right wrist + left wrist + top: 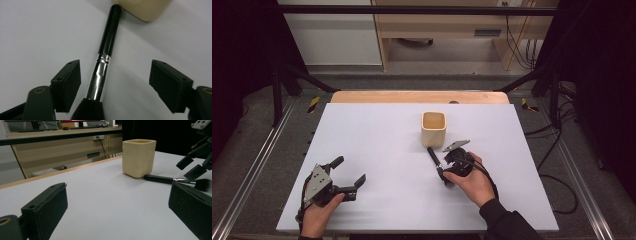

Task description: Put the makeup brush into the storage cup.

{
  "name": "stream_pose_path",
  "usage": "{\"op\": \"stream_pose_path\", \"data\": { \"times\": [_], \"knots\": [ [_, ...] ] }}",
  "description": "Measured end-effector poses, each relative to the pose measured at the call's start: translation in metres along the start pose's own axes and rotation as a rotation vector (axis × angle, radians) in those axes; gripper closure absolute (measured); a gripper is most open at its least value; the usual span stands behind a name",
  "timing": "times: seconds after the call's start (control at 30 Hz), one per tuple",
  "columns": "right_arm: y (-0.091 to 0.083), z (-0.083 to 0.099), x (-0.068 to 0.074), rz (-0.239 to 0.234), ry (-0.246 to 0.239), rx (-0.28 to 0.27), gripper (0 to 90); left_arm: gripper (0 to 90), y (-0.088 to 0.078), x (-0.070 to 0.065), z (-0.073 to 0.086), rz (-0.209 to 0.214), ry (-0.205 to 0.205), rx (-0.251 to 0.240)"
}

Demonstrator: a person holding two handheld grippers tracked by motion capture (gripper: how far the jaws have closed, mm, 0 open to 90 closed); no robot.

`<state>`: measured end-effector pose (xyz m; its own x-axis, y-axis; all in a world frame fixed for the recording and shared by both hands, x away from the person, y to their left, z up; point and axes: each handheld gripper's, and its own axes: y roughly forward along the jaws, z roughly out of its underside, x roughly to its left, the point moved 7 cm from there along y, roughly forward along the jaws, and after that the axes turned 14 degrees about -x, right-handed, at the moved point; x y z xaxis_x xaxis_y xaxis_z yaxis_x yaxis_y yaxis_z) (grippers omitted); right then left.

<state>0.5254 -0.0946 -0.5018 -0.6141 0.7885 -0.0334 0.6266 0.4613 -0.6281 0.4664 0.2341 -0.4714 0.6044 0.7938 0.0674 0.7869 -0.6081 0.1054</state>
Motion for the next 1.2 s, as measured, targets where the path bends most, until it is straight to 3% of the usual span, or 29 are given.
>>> {"op": "stream_pose_path", "data": {
  "times": [0.13,0.23,0.63,1.0,1.2],
  "knots": [
    [0.002,0.001,0.006,-0.012,0.031,0.021,36.4,2.0,0.000,-0.001,0.000,0.003,0.001,0.003],
    [0.005,0.002,0.008,-0.014,0.027,0.034,41.7,2.0,0.001,-0.002,0.000,0.007,0.002,0.004],
    [0.015,0.007,0.012,-0.012,0.067,0.088,55.7,2.1,0.001,-0.002,0.000,0.009,0.002,0.002],
    [0.015,0.009,0.012,-0.003,0.077,0.087,70.5,2.1,0.001,-0.003,-0.001,0.010,0.005,0.001],
    [0.014,0.009,0.012,-0.021,0.067,0.084,71.1,2.1,0.002,-0.005,-0.003,0.015,0.013,-0.001]
  ]
}}
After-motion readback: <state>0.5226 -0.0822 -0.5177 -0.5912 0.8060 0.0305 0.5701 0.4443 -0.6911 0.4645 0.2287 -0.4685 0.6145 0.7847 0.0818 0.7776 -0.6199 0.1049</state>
